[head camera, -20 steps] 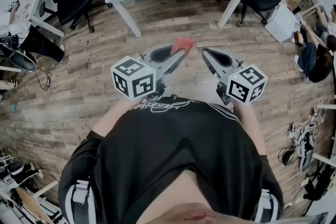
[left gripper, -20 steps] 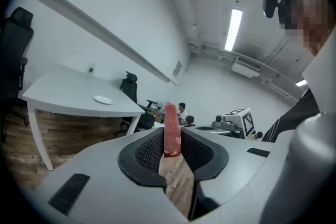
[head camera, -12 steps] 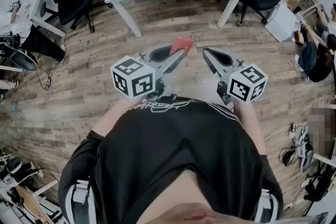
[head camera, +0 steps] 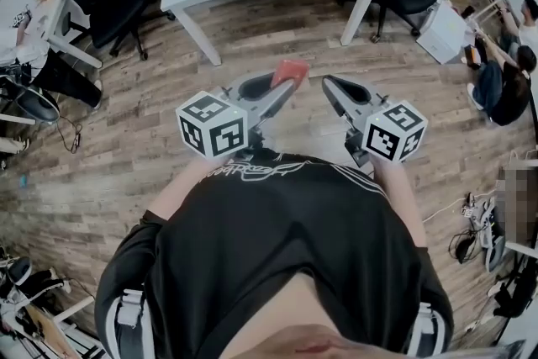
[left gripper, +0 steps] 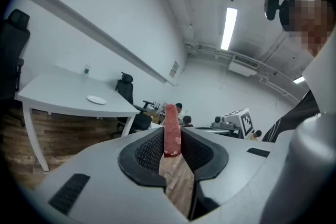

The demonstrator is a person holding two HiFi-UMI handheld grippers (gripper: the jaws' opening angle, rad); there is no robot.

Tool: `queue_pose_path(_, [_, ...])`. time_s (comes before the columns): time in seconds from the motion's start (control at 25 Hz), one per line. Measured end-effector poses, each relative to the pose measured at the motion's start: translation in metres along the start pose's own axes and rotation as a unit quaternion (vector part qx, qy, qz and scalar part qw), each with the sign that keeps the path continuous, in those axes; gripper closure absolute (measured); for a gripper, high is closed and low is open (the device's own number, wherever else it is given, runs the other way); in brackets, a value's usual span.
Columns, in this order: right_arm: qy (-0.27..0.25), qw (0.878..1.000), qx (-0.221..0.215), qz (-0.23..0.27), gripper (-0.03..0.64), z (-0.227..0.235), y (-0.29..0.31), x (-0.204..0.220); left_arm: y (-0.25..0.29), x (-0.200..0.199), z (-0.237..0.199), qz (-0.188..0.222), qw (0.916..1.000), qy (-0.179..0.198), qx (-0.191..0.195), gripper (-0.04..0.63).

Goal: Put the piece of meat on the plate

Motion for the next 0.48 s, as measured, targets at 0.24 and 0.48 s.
queue_pose_path(0.24, [0.007,1.0,0.02,0.0,0.603,0.012,-0.004,0.008,0.01,0.007,-0.003,-0.009,0.9999,-0.008,0.008,0.503])
queue_pose_path(0.48, [0.02,0.999,0.03,0.009,0.603,0.036,0.005,0.003,0.027,0.003,-0.022,-0.009,0.9998,-0.015,0.01,0.503])
Point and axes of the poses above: the fingertips, and each gripper's own axes: y forward along the fingers, z to its right, x out of its underside, the point moved 3 cm from there along -y, backward along the fingers, and after that the axes turned 6 degrees about -x, right-handed, at the moved point
